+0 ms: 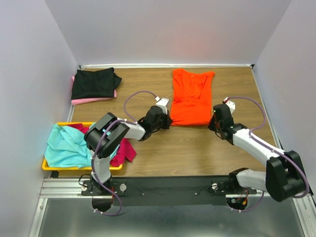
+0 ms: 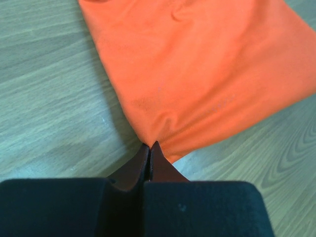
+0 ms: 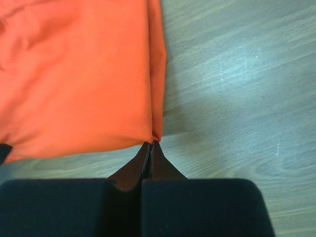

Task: Fold and stack the t-shirts
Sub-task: Fold the tshirt

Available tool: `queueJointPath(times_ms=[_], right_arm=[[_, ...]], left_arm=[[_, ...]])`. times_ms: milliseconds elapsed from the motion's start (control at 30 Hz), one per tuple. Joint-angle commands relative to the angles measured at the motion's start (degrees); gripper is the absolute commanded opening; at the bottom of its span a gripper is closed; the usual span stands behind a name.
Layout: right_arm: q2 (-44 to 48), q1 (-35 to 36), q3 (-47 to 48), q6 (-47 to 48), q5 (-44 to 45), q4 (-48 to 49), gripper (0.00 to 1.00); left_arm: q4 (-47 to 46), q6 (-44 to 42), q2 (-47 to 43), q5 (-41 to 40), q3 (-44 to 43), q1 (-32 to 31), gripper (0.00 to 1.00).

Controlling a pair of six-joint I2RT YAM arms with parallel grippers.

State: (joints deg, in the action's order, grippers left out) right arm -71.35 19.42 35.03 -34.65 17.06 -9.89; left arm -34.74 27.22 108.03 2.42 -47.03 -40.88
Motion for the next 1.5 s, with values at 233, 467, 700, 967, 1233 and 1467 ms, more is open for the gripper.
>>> queueJointPath(times_ms=[233, 467, 700, 967, 1233, 1467], right_arm=[[9.73, 0.00, -2.24, 0.47, 0.44, -7.95, 0.01], [19.39, 0.00, -1.02, 0.46, -0.19, -13.13, 0.01], [25.65, 0.09, 1.35, 0.55, -0.54, -16.48, 0.01], [28.99, 0.00, 5.40, 0.99, 0.34, -19.46, 0.01], [32.06, 0.09, 9.79, 1.43, 1.22, -22.89, 0.01], [29.79, 0.09, 11.91, 2.22, 3.76, -22.98, 0.00]], left_arm=[[4.06, -5.16, -5.99, -1.09, 3.61, -3.93, 0.00], [6.44, -3.14, -10.37, -1.71, 4.66, -8.42, 0.00], [7.67, 0.46, -19.51, -3.73, 7.38, -13.43, 0.00], [13.65, 3.63, -28.22, -9.26, 8.79, -18.61, 0.00], [15.93, 7.75, -34.36, -10.67, 10.37, -23.62, 0.00], [15.93, 9.25, -36.75, -12.87, 11.08, -25.56, 0.00]])
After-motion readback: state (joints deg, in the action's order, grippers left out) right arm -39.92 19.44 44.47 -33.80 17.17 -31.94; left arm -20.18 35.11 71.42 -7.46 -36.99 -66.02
